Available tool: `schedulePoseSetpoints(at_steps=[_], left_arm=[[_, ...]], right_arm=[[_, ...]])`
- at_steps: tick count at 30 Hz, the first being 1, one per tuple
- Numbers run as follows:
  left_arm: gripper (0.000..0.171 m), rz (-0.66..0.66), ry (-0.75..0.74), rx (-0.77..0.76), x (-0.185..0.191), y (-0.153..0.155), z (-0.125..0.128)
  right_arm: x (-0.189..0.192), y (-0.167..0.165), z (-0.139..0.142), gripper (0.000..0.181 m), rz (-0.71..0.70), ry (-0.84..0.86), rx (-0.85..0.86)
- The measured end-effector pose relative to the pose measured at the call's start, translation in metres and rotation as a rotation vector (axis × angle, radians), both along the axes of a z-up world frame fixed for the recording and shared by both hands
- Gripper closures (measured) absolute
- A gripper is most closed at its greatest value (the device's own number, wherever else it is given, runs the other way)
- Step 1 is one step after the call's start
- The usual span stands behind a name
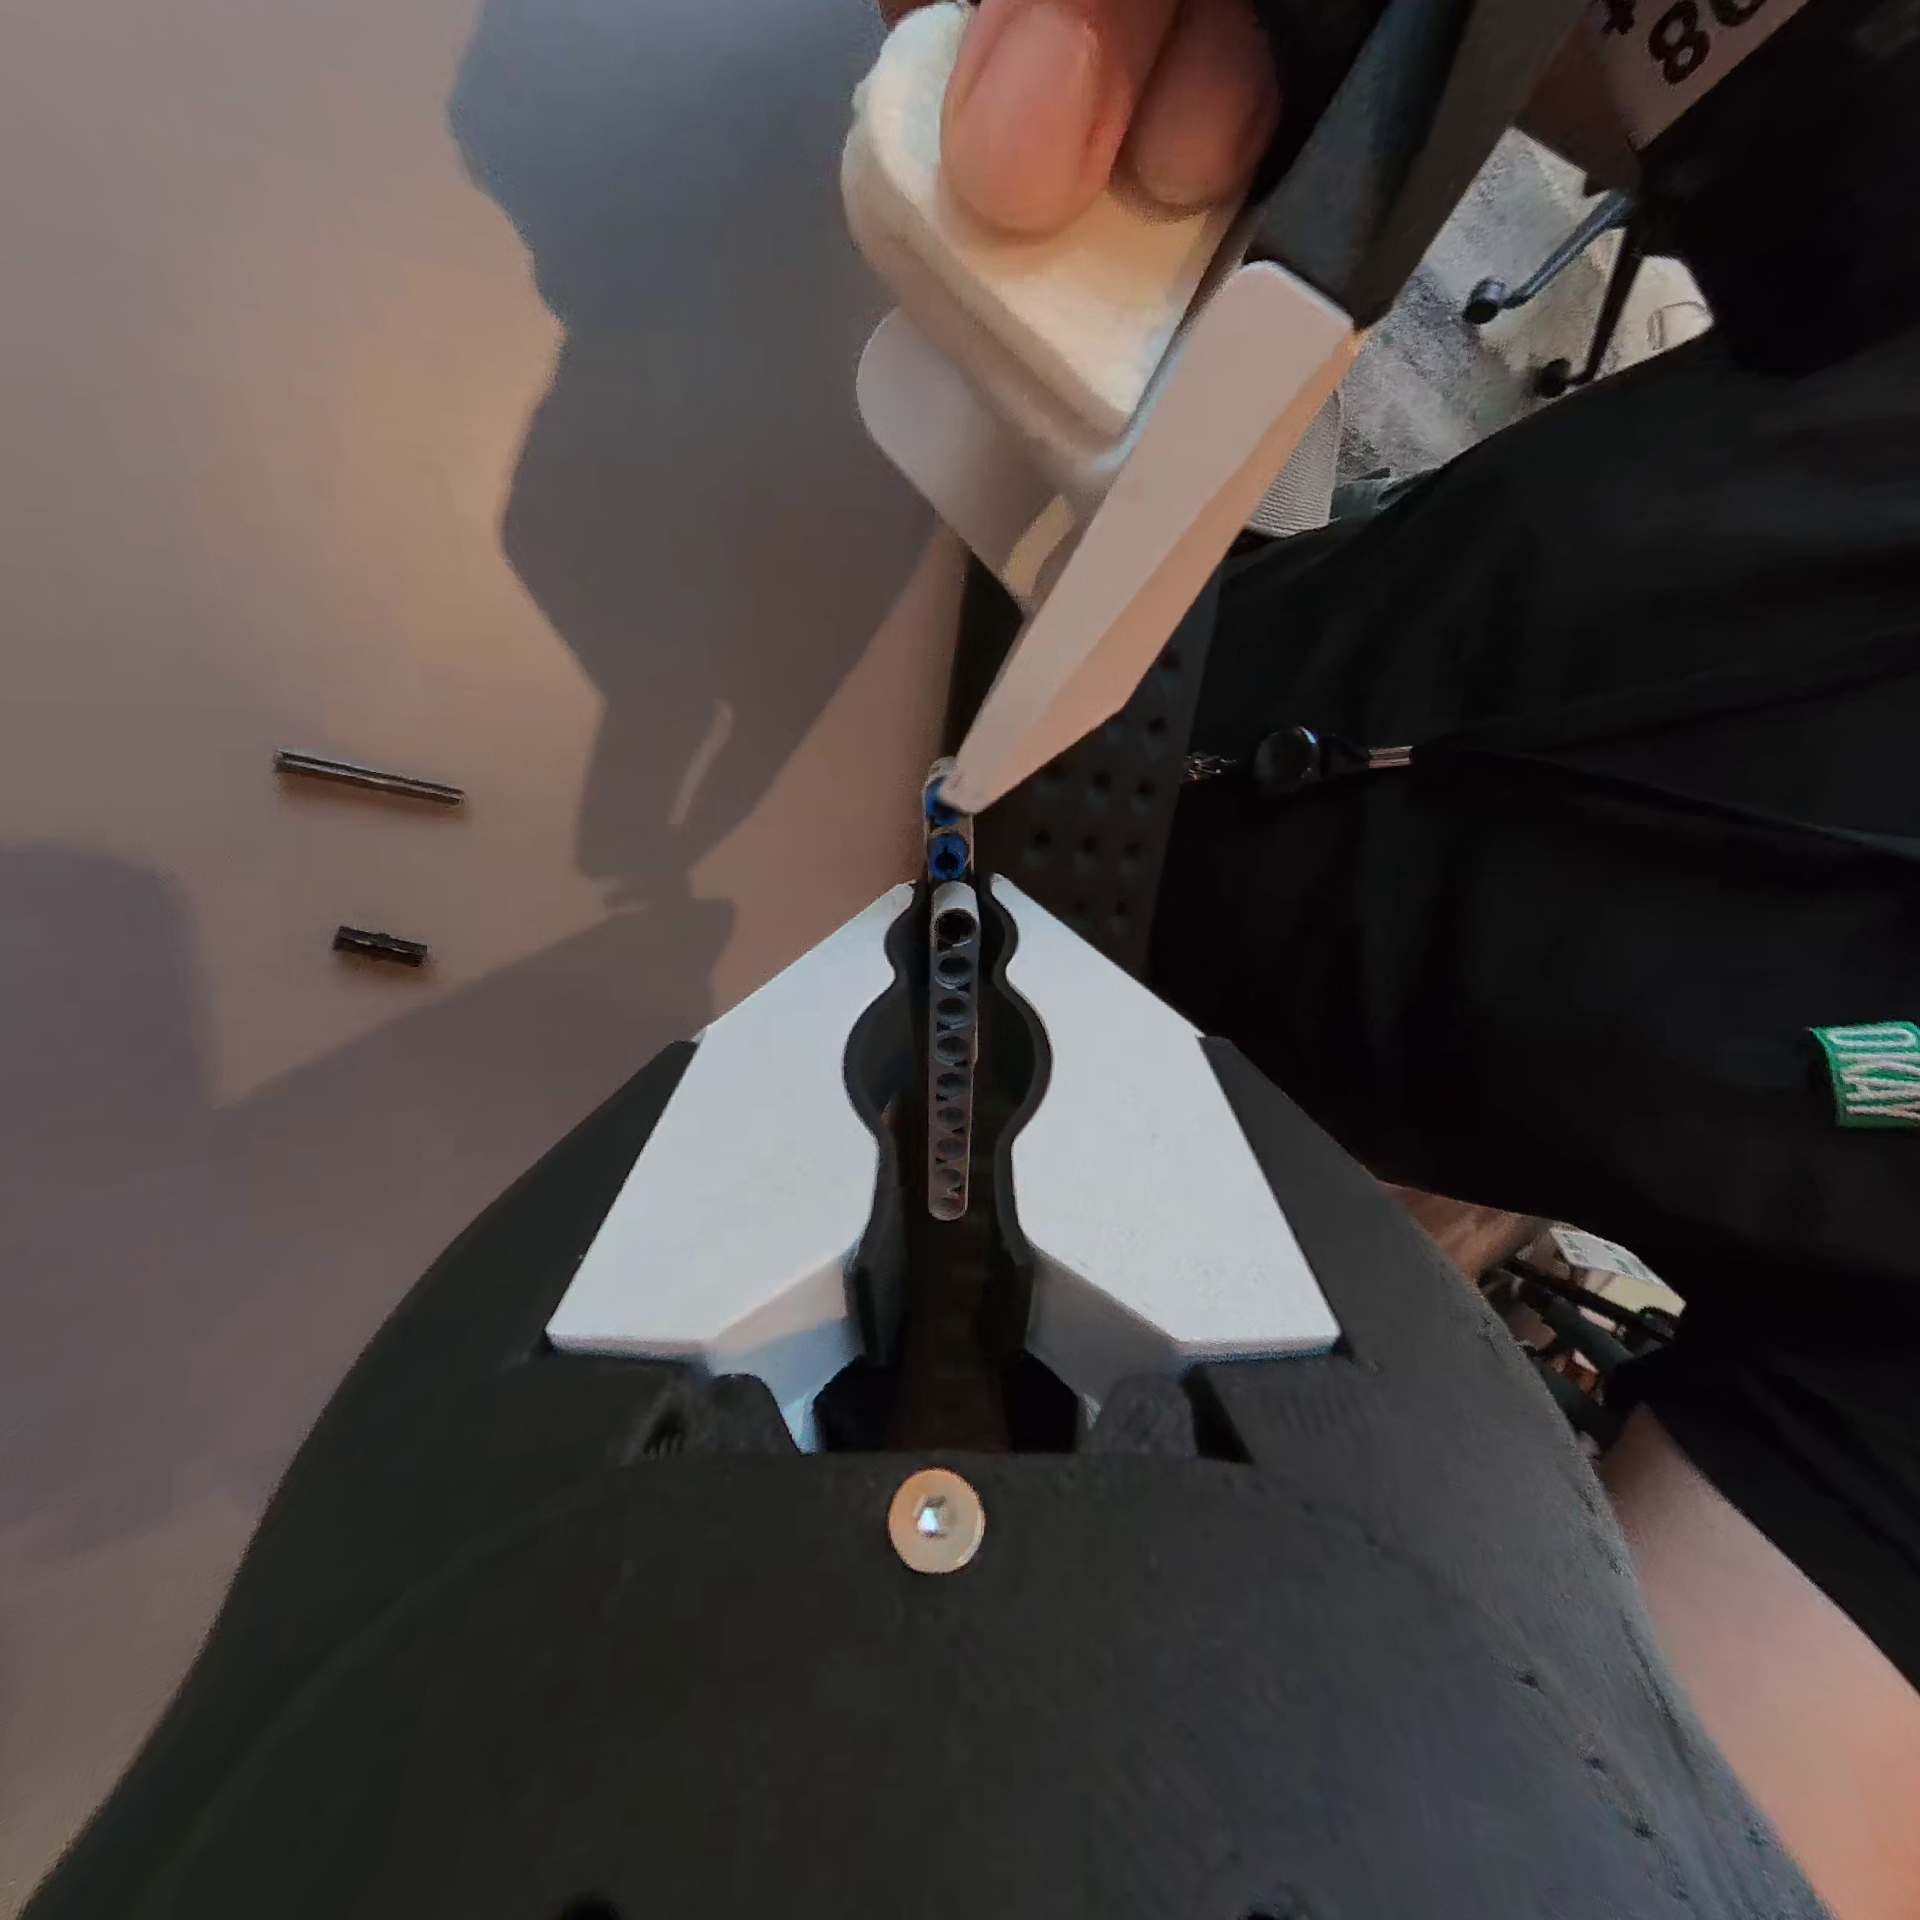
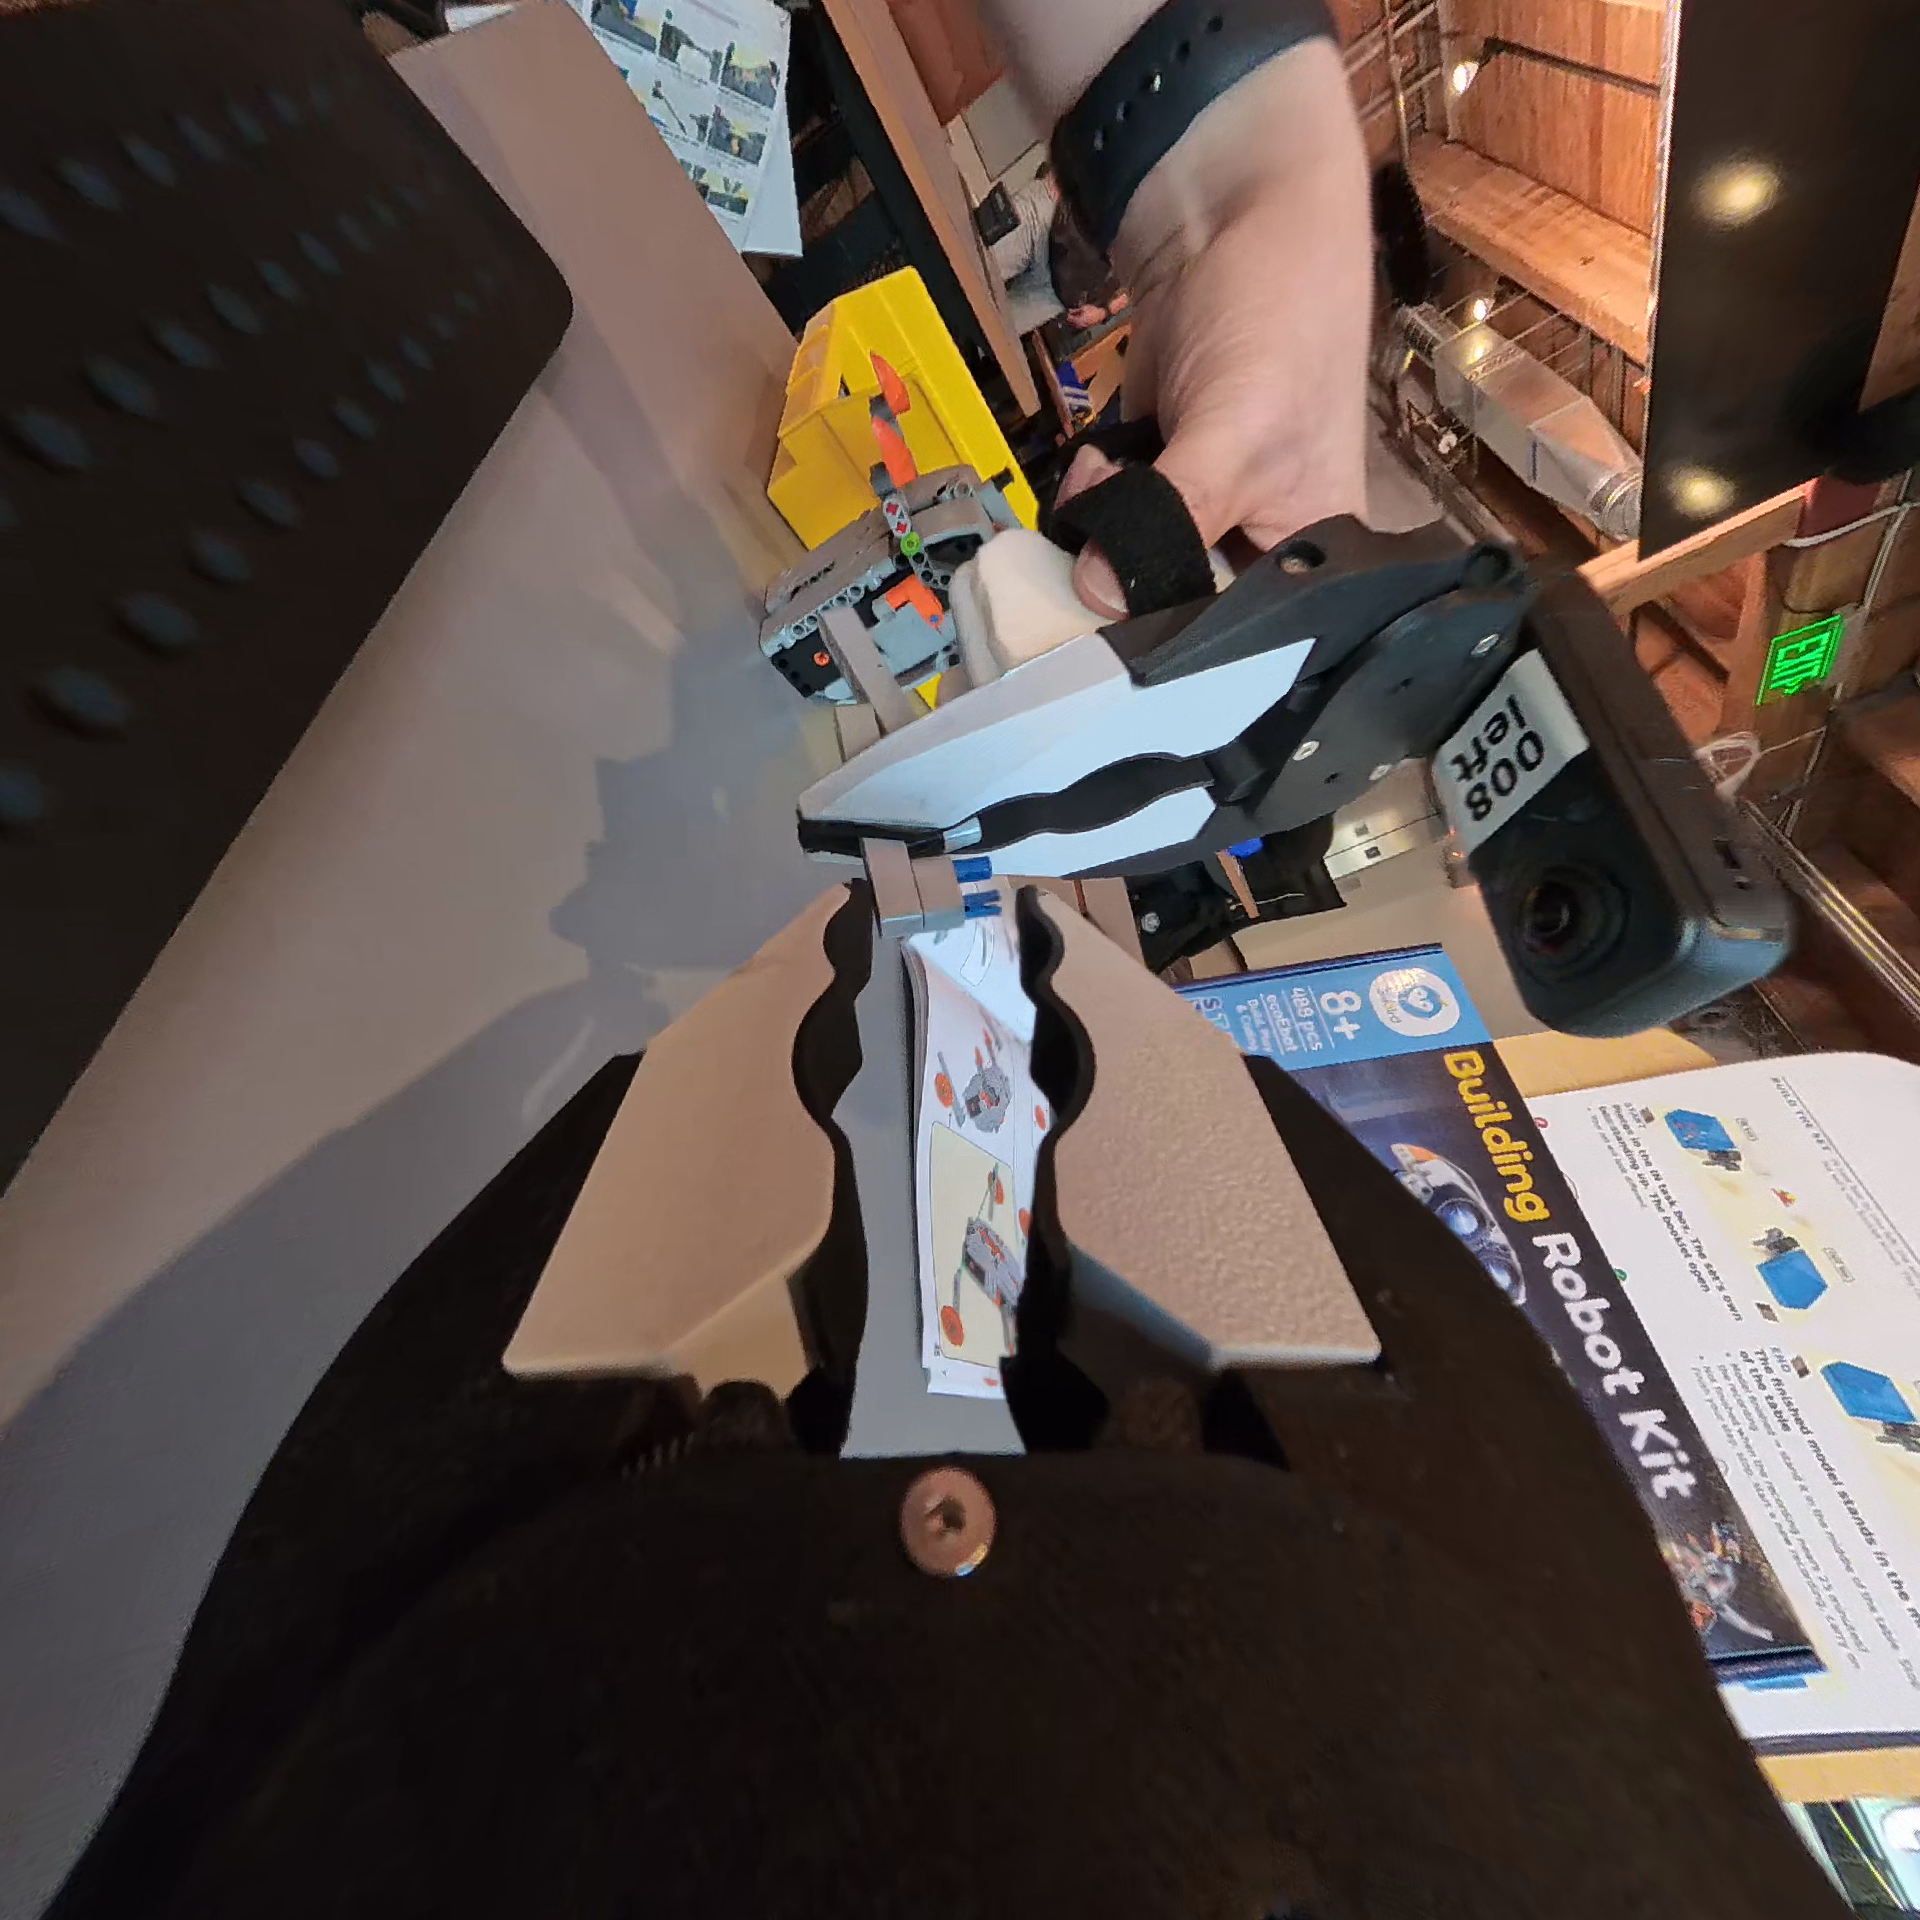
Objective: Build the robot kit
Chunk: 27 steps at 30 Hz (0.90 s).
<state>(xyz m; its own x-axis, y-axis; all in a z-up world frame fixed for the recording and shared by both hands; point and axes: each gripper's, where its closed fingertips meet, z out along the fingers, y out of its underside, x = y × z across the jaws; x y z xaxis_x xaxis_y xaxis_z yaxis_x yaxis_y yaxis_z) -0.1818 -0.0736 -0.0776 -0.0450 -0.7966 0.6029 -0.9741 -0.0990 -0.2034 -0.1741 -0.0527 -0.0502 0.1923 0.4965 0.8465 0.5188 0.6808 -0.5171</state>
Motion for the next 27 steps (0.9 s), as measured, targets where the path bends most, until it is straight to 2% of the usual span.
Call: schedulePoseSetpoints(at_steps=[2, 5, 8, 9, 13, 20, 23, 27], left_arm=[[0.166, -0.005, 0.006, -0.028, -0.005, -0.002, 0.0], [0.166, -0.038, 0.069, -0.044, -0.016, -0.007, -0.009], [0.166, -0.057, 0.055, -0.075, -0.012, -0.014, -0.009], [0.165, -0.06, 0.05, -0.084, -0.01, -0.014, -0.008], [0.165, -0.076, 0.066, -0.087, -0.009, -0.011, -0.011], [0.166, -0.128, 0.096, -0.111, -0.012, -0.014, -0.014], [0.166, -0.128, 0.095, -0.147, -0.013, -0.018, -0.012], [0.165, -0.124, 0.081, -0.19, -0.015, -0.022, -0.008]], right_arm=[[-0.004, -0.005, 0.001, 0.144, 0.021, -0.019, -0.017], [-0.013, -0.011, -0.001, 0.139, 0.06, -0.056, -0.048], [-0.023, -0.012, -0.011, 0.142, 0.086, -0.152, -0.101], [-0.024, -0.011, -0.016, 0.15, 0.089, -0.188, -0.137], [-0.023, -0.008, -0.02, 0.156, 0.082, -0.223, -0.177], [-0.022, -0.011, -0.025, 0.157, 0.119, -0.336, -0.236], [-0.024, -0.015, -0.024, 0.157, 0.155, -0.343, -0.308], [-0.026, -0.018, -0.021, 0.157, 0.166, -0.32, -0.314]])
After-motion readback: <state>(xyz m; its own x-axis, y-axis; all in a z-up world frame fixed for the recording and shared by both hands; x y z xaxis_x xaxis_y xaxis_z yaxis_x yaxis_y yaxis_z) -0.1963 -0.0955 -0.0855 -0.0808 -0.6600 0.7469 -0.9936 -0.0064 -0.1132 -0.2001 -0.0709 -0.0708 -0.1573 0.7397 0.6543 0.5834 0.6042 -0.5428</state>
